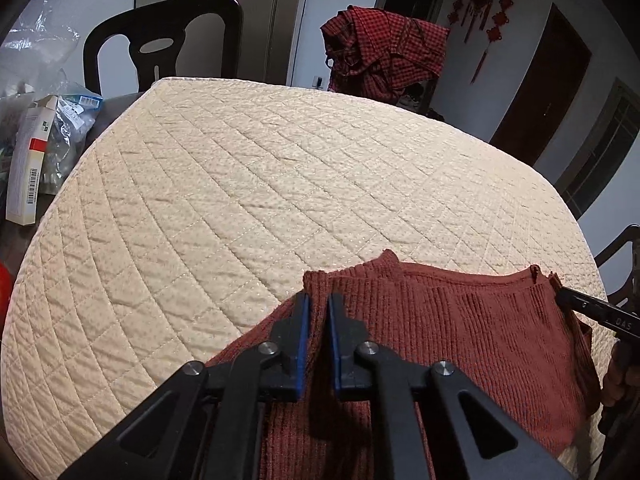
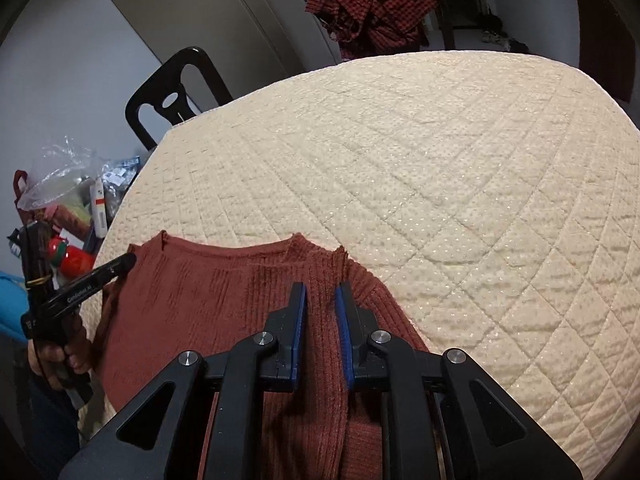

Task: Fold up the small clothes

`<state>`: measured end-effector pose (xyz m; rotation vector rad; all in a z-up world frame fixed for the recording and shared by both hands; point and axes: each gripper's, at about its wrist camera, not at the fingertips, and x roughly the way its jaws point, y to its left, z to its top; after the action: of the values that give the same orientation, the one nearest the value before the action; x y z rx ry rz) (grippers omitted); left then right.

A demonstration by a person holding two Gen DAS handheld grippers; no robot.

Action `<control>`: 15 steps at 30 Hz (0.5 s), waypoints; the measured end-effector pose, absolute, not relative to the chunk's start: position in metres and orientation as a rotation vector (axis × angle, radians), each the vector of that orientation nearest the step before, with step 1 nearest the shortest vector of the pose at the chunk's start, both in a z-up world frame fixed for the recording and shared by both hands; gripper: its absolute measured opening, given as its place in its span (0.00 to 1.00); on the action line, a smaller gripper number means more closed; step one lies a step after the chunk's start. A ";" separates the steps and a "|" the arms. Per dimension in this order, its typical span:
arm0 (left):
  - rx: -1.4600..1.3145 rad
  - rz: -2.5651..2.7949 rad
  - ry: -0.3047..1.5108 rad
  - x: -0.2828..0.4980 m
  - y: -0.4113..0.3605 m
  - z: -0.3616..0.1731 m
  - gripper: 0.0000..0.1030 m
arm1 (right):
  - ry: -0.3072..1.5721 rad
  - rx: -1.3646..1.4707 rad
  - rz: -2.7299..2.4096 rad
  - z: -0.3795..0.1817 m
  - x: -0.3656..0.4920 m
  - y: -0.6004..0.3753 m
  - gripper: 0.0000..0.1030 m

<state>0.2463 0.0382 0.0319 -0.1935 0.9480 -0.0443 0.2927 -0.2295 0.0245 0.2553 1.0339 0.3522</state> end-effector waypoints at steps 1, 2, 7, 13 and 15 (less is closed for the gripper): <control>-0.194 -0.042 0.943 0.247 0.038 0.033 0.08 | 1.025 0.256 0.349 0.026 0.292 -0.230 0.11; -0.195 -0.040 0.938 0.246 0.039 0.034 0.08 | 1.012 0.260 0.349 0.028 0.291 -0.231 0.03; -0.262 -0.022 0.882 0.244 0.051 0.047 0.07 | 0.930 0.322 0.353 0.044 0.287 -0.244 0.03; -0.253 0.010 0.900 0.259 0.049 0.041 0.07 | 0.949 0.334 0.320 0.034 0.303 -0.247 0.03; -0.234 0.028 0.925 0.266 0.048 0.032 0.07 | 0.994 0.342 0.309 0.022 0.308 -0.248 0.03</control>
<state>0.2655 0.0478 0.0322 -0.2344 0.9254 0.0279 0.3080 -0.2485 0.0220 0.3424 0.9945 0.3092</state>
